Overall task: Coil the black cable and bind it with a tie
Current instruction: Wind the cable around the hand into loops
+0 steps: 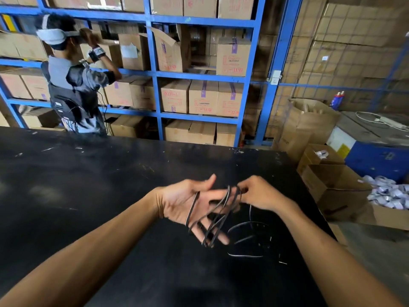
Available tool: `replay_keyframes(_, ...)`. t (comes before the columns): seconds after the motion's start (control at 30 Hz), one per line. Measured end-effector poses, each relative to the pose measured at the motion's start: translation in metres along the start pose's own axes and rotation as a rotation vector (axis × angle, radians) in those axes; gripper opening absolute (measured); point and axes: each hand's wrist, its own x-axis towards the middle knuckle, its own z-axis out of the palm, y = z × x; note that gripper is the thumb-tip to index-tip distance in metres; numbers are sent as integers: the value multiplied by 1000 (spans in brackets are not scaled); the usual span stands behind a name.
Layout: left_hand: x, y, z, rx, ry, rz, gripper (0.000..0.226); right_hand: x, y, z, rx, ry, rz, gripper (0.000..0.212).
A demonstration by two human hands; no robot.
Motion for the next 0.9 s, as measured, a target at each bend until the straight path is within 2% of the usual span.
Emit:
replay_keyframes(0.1, 7, -20, -13, -10, 58, -154, 68, 7, -24, -31, -204, -11, -18, 21)
replay_keyframes(0.17, 10, -32, -26, -48, 155, -154, 67, 9, -35, -40, -229, -15, -36, 18)
replay_keyframes(0.27, 10, -40, -43, -104, 329, -41, 67, 3, -46, -32, -189, 30, -73, 12)
replay_keyframes(0.33, 8, -38, -52, -147, 436, 72, 64, -5, -45, -14, -106, 71, -96, 20)
replay_keyframes(0.43, 2, -29, -63, -281, 543, 268, 61, -18, -31, 25, 126, 141, -95, 30)
replay_keyframes(0.53, -2, -14, -66, -395, 592, 423, 60, -31, -19, 62, 401, 147, -62, 30)
replay_keyframes(0.63, -5, 1, -68, -435, 561, 519, 59, -42, -12, 89, 525, 80, -38, 30)
replay_keyframes(0.7, -6, 8, -66, -422, 482, 544, 58, -44, -5, 97, 561, 69, -15, 29)
replay_keyframes(0.8, -6, 15, -55, -383, 287, 542, 60, -42, 6, 96, 553, 4, 37, 25)
replay_keyframes(0.9, -5, 20, -39, -337, 126, 483, 59, -33, 18, 85, 459, -29, 106, 33)
